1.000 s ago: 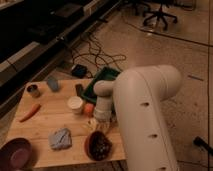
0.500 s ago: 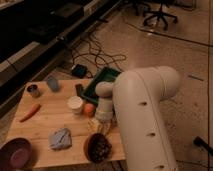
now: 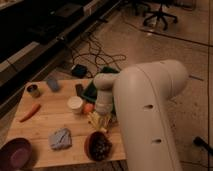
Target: Place banana in paper cup
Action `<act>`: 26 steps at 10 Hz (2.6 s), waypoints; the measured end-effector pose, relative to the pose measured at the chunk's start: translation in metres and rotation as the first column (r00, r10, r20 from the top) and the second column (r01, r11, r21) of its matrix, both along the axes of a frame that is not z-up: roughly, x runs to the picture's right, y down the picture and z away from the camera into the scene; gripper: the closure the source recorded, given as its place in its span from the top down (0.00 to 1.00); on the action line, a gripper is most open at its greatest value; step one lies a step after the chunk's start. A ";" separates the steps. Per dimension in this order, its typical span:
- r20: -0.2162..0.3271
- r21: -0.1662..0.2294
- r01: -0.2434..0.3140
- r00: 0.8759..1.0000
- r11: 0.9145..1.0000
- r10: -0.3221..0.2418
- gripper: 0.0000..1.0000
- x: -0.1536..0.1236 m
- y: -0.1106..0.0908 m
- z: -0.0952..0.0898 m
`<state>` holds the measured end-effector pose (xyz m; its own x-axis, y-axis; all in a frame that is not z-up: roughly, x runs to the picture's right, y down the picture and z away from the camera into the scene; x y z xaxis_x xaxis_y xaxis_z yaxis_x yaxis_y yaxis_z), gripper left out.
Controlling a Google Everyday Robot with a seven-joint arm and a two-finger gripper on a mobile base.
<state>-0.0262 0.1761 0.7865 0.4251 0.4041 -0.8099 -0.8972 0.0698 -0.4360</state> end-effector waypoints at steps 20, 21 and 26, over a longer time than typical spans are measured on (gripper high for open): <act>0.292 0.310 0.026 0.949 0.950 -0.121 0.00 -0.053 -0.154 -0.079; 0.319 0.326 0.024 0.938 0.945 -0.134 0.00 -0.055 -0.154 -0.075; 0.448 0.363 -0.060 0.887 0.930 -0.117 0.00 -0.064 -0.150 -0.051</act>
<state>-0.0904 0.0262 0.7351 0.7241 0.6082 -0.3253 -0.5995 0.3219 -0.7328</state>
